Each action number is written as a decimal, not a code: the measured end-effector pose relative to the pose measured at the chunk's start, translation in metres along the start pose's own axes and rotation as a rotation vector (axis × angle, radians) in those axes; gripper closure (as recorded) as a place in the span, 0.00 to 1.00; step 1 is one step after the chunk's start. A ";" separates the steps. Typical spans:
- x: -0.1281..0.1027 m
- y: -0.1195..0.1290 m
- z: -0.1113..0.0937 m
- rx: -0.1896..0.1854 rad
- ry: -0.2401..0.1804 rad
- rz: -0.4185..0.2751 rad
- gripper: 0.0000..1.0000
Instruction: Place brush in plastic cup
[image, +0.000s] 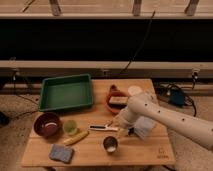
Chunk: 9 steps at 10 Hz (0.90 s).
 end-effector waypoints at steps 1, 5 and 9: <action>0.004 -0.001 0.001 0.004 0.000 0.006 0.35; 0.016 0.000 0.010 -0.011 0.005 0.020 0.35; 0.023 -0.002 0.013 -0.025 0.014 0.023 0.59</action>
